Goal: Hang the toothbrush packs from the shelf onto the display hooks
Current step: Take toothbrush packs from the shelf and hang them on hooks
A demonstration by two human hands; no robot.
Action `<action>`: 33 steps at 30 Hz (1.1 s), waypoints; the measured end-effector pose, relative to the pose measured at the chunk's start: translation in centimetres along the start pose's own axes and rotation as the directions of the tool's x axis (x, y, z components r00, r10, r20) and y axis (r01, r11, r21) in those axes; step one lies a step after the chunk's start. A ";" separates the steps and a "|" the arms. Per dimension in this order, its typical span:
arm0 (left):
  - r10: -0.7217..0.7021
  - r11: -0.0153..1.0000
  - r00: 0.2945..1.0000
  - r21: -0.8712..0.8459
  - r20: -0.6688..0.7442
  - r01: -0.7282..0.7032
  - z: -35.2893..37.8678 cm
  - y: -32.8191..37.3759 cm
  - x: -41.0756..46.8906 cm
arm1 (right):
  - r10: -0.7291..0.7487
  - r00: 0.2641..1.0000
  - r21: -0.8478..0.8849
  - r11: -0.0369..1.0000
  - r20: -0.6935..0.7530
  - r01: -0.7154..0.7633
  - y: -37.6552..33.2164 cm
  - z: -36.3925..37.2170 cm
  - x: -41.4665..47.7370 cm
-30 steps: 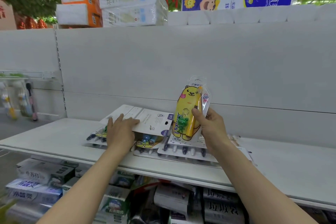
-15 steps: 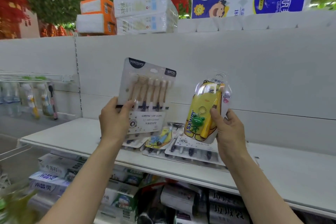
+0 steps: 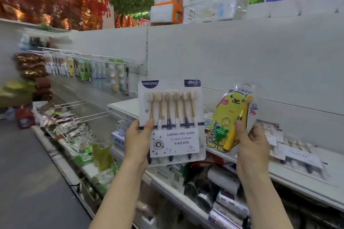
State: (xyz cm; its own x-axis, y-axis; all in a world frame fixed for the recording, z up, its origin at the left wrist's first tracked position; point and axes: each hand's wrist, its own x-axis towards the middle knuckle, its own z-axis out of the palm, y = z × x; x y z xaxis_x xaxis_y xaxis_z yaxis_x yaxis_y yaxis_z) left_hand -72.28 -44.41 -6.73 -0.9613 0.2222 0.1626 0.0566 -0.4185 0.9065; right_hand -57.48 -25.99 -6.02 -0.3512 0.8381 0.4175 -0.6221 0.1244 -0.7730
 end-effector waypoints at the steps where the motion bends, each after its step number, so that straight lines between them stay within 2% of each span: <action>1: 0.001 1.000 1.000 0.003 -0.024 -0.001 -1.5 0.2 -0.1 | 0.028 1.000 0.010 1.000 0.004 -0.028 0.5 0.7 -0.9; 5: 0.034 0.999 0.991 0.012 -0.126 -0.033 -7.9 1.3 0.2 | 0.123 0.992 0.020 0.992 0.024 -0.123 2.9 4.0 -4.0; 11: 0.051 0.999 0.984 -0.002 -0.173 -0.052 -18.8 3.0 4.1 | 0.145 0.987 -0.012 0.989 0.068 -0.145 7.0 12.1 -8.1; 16: 0.103 0.995 0.975 0.026 -0.196 -0.099 -29.2 6.2 9.4 | 0.145 0.984 -0.062 0.988 0.100 -0.140 12.2 22.5 -11.6; 23: 0.194 0.981 0.930 0.079 -0.314 -0.178 -43.2 10.6 16.9 | 0.190 0.952 -0.103 0.980 0.239 -0.170 19.7 37.8 -16.4; 29: 0.199 0.980 0.903 0.088 -0.381 -0.178 -53.0 10.8 24.5 | 0.220 0.929 -0.132 0.973 0.298 -0.188 26.8 48.0 -17.7; 33: 0.202 0.979 0.905 0.058 -0.375 -0.194 -58.0 10.1 31.4 | 0.209 0.928 -0.122 0.976 0.309 -0.179 32.7 54.8 -17.2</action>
State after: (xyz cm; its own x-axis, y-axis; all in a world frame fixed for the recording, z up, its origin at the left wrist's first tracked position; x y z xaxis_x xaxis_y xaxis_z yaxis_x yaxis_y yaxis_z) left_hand -117.48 -92.70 -15.11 -0.9593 -0.2142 0.1838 0.2581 -0.4017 0.8787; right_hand -110.14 -65.44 -12.30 -0.6723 0.6391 0.3736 -0.4592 0.0358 -0.8876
